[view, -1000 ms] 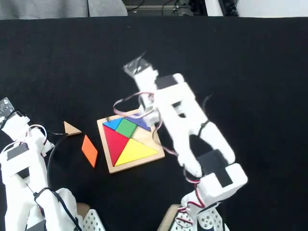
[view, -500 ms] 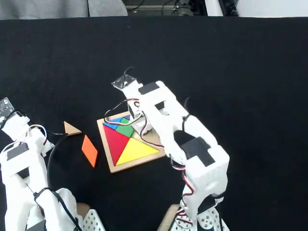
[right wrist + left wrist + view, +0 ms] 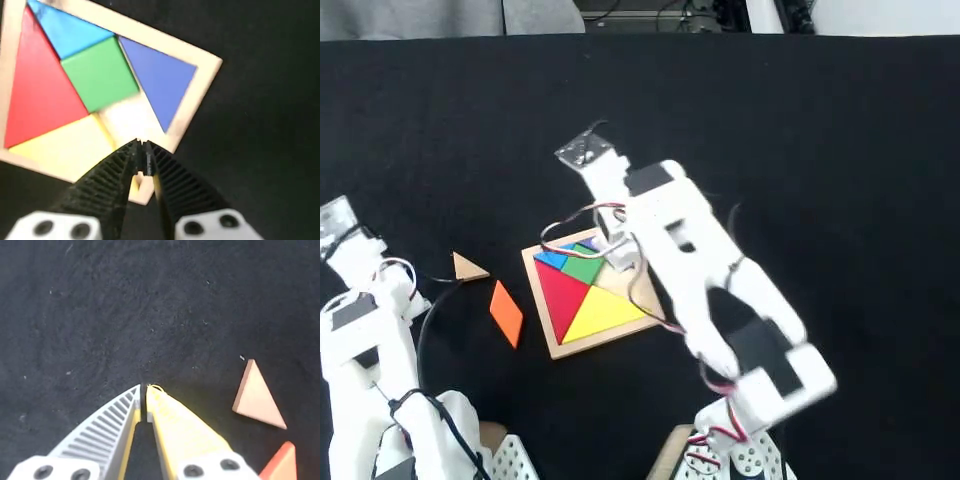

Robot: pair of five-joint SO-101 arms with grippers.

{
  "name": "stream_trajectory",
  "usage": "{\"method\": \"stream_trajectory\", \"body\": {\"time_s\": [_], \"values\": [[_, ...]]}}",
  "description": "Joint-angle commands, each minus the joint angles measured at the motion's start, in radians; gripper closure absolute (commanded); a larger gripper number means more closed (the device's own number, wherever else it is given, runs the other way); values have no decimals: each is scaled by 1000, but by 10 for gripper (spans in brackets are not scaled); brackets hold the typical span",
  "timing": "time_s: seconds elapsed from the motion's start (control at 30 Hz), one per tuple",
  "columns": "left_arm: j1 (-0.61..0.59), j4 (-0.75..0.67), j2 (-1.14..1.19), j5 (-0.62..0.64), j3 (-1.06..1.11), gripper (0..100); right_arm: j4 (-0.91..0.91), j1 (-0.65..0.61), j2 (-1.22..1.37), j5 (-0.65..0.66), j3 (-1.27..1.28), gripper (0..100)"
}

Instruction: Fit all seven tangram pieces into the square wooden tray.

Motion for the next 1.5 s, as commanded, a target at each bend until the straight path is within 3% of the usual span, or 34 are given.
{"method": "stream_trajectory", "body": {"time_s": [0.0,0.23,0.4,0.53,0.63,0.73,0.9,1.0,1.07,1.13,1.3,1.47], "values": [[51,219,17,-46,-191,898,-31,66,-251,-12,116,988],[191,555,198,-290,-503,868,-233,195,-289,-12,283,988],[214,671,249,-301,-621,873,-319,238,-242,-51,297,988],[380,746,222,-301,-559,873,-321,232,-234,-72,295,988],[521,744,218,-292,-455,873,-321,233,-228,-71,295,988],[616,704,218,-166,-389,873,-321,235,-226,-69,295,988],[579,664,206,127,-395,873,-321,233,-226,-69,297,988],[545,657,207,367,-403,871,-321,233,-225,-68,297,988],[539,635,210,451,-401,870,-321,233,-225,-68,297,988],[539,598,210,445,-374,870,-321,233,-225,-68,297,988],[536,446,212,267,-254,870,-321,233,-225,-68,297,988],[461,295,212,353,-165,870,-321,233,-225,-66,297,987]]}}
